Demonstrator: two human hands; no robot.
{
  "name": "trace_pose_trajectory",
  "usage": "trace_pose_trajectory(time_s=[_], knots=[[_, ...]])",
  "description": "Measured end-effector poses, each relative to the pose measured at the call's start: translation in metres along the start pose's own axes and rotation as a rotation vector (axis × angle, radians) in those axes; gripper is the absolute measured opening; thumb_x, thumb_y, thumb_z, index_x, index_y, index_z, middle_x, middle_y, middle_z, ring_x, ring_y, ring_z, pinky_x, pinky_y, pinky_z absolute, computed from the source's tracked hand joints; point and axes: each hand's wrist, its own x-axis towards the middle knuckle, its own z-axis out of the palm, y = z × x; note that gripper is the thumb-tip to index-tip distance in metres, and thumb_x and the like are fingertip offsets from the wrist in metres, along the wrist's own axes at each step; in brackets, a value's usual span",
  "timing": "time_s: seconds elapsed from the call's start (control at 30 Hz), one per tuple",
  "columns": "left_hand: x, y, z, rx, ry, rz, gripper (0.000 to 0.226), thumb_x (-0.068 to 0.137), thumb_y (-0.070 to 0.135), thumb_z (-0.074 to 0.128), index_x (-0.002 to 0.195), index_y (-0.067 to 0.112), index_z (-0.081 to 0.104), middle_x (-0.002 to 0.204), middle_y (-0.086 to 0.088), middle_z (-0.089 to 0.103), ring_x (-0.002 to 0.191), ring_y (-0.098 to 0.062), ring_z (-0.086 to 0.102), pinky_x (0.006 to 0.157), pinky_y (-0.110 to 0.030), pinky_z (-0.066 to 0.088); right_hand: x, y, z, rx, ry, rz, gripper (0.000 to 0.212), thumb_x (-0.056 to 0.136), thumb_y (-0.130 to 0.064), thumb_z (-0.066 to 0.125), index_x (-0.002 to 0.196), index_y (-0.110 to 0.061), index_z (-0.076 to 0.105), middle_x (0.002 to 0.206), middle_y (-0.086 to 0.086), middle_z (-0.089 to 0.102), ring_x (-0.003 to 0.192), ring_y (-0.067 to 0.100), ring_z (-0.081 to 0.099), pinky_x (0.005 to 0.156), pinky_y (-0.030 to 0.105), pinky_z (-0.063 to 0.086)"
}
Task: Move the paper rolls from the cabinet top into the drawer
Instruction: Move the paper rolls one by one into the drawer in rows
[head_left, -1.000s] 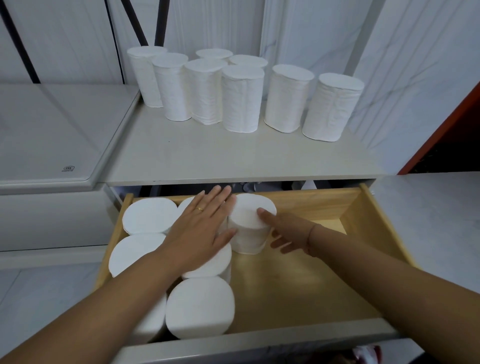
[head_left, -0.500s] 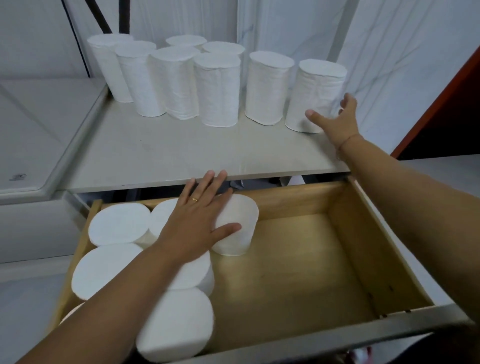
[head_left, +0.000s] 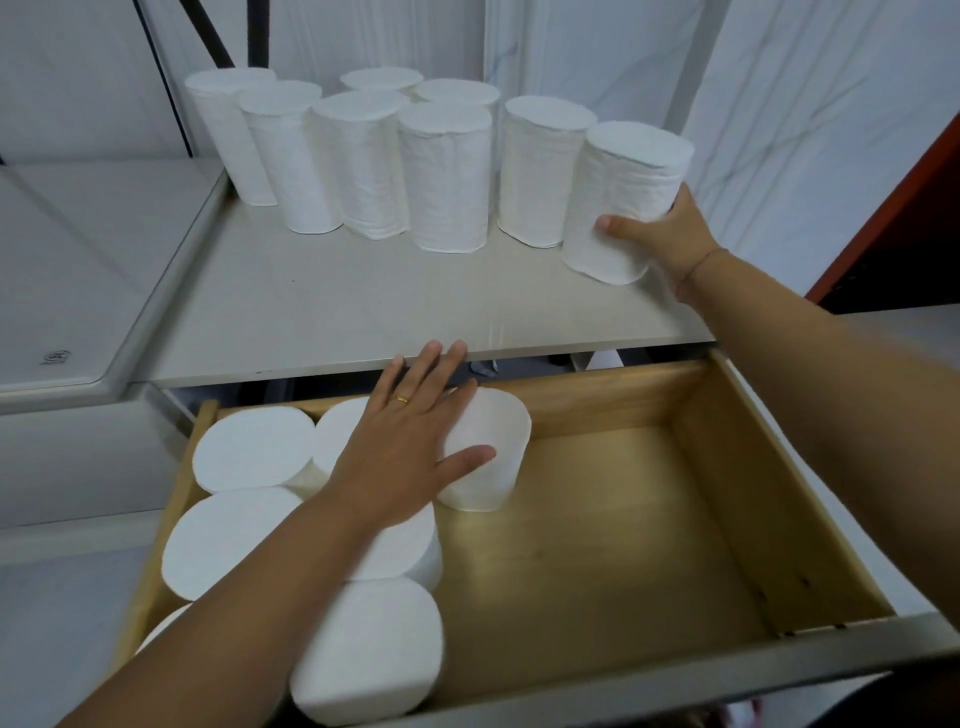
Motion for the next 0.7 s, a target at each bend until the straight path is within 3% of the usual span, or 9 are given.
trace_pose_trajectory(time_s=[0.1,0.2,0.33,0.57,0.7], knots=[[0.0,0.0,0.0,0.022,-0.005,-0.009,0.075,0.088,0.069,0.016,0.146,0.024,0.027,0.158,0.007,-0.011,0.143,-0.009,-0.017,0.116,-0.038,-0.008,-0.048,-0.005,-0.007,0.079,-0.218,-0.04,0.074,0.071,-0.008,0.081,0.135,-0.01,0.045,0.13,0.011,0.06,0.119,0.025,0.059,0.102,0.046,0.047],[0.0,0.0,0.001,0.026,-0.009,-0.011,0.076,0.087,0.069,0.013,0.147,0.024,0.023,0.157,0.008,-0.014,0.142,-0.009,-0.02,0.116,-0.038,-0.008,-0.097,-0.01,-0.023,0.062,-0.454,-0.001,0.072,0.07,-0.012,0.078,0.136,-0.012,0.048,0.131,0.01,0.062,0.12,0.025,0.06,0.101,0.042,0.048],[0.0,0.001,0.001,0.054,-0.013,-0.015,0.077,0.087,0.068,0.012,0.147,0.023,0.025,0.157,0.007,-0.014,0.142,-0.009,-0.02,0.116,-0.037,-0.009,-0.138,-0.01,-0.046,0.14,-0.627,0.062,0.074,0.066,-0.016,0.081,0.134,-0.011,0.05,0.129,0.012,0.062,0.119,0.029,0.059,0.095,0.037,0.052],[0.0,0.004,-0.002,0.076,-0.04,-0.033,0.076,0.087,0.068,0.011,0.148,0.025,0.023,0.156,0.006,-0.018,0.141,-0.01,-0.023,0.115,-0.036,-0.012,-0.166,0.052,-0.023,-0.047,-0.654,0.223,0.074,0.062,-0.007,0.082,0.124,-0.035,0.052,0.123,-0.007,0.065,0.118,0.014,0.057,0.105,0.036,0.045],[-0.001,0.004,-0.002,0.066,-0.05,-0.027,0.078,0.087,0.069,0.008,0.148,0.023,0.023,0.156,0.005,-0.017,0.141,-0.01,-0.023,0.115,-0.036,-0.012,-0.173,0.086,-0.006,-0.286,-0.63,0.258,0.084,0.063,-0.011,0.086,0.126,-0.04,0.038,0.123,-0.013,0.053,0.124,0.017,0.045,0.106,0.036,0.038]])
